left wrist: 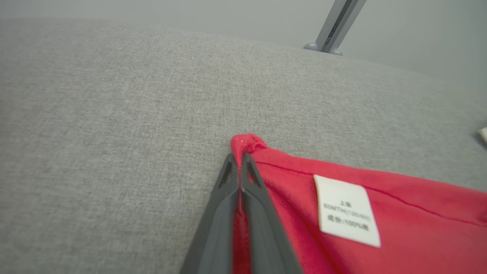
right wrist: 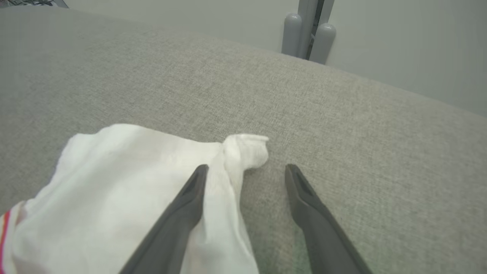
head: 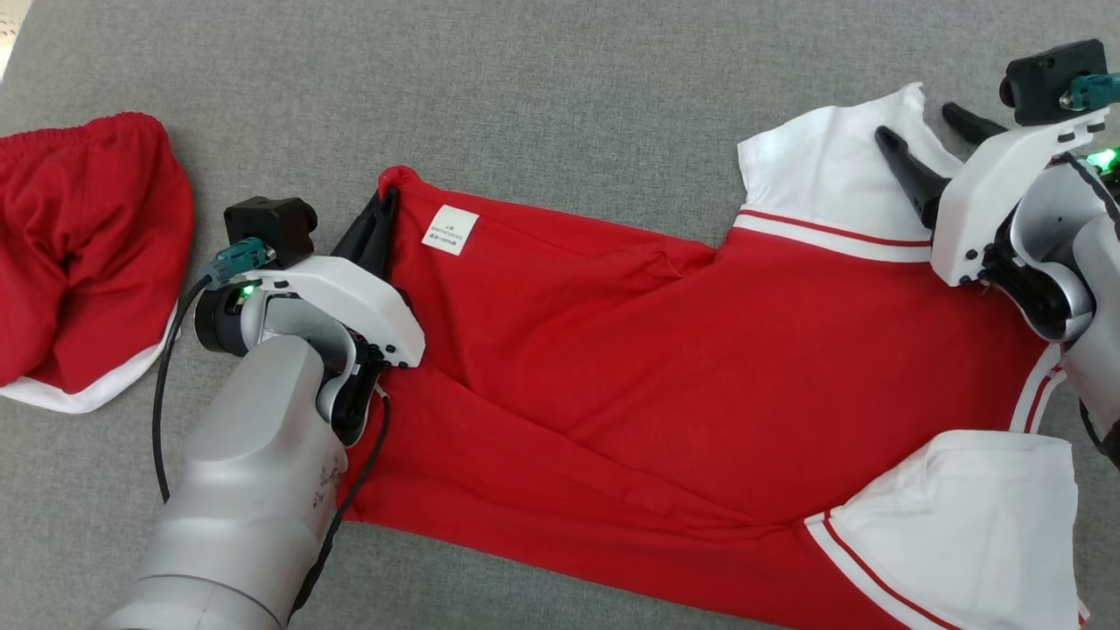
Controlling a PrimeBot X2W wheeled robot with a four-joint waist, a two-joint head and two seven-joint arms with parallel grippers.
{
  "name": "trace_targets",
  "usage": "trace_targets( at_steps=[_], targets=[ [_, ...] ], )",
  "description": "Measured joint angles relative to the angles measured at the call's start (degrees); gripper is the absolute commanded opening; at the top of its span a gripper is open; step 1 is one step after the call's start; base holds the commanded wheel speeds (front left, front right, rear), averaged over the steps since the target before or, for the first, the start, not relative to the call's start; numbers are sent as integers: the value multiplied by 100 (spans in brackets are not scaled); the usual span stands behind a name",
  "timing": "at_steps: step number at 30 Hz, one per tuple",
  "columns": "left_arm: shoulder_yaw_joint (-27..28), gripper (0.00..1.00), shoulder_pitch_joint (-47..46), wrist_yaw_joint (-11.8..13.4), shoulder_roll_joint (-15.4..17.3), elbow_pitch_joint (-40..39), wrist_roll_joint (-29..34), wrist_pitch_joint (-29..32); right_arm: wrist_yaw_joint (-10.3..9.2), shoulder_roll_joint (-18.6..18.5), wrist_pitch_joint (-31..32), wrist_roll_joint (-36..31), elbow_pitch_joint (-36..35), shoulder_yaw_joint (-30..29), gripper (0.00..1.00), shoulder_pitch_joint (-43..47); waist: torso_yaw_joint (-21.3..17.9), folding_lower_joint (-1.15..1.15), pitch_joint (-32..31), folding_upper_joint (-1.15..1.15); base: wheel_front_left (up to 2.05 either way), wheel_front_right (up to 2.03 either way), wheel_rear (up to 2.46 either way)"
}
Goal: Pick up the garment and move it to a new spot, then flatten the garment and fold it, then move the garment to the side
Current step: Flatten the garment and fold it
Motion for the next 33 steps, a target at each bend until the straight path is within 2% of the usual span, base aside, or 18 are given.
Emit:
trace_targets(
  at_steps=[3, 4, 5, 6, 9, 14, 21, 27, 33],
  targets=[
    [-94, 0, -11, 0, -4, 20, -83, -30, 0, -137, 371, 310, 89, 328, 100, -148, 18, 0, 0, 0, 0, 0, 0],
    [-122, 0, -17, 0, -4, 26, -118, -40, 0, -177, 458, 417, 94, 422, 48, -198, 22, 0, 4, 0, 0, 0, 0],
    [-152, 0, -23, 1, -2, 32, -158, -54, 0, -216, 492, 477, 92, 515, 33, -241, 23, 0, 4, 0, 0, 0, 0],
    [-177, 0, -29, 0, -4, 36, -197, -56, 0, -225, 510, 637, 98, 523, 1, -254, 22, 0, 4, 0, 0, 0, 0],
    [-236, 0, -34, 0, -5, 45, -287, -89, 0, -315, 366, 823, 103, 656, 0, -269, 29, 0, -12, 0, 0, 0, 0],
    [-165, 0, -23, 0, 11, -26, -318, -126, 0, -378, -368, 1111, 56, 680, 0, -235, 7, 0, -124, 0, 0, 0, 0],
    [116, 0, 275, 52, 310, -557, -215, -140, 0, -586, -1360, 1489, -383, 710, 0, 123, -146, 0, -419, 0, 0, 0, 0],
    [364, 0, 833, 148, 561, -1009, -178, -147, 0, -728, -2014, 1656, -944, 677, 0, 691, -385, 0, -713, 0, 0, 0, 0],
    [565, 0, 1573, 211, 675, -1474, -357, -146, -1, -783, -2487, 1774, -1621, 620, 0, 1686, -659, 0, -936, 0, 0, 0, 0]
  ],
)
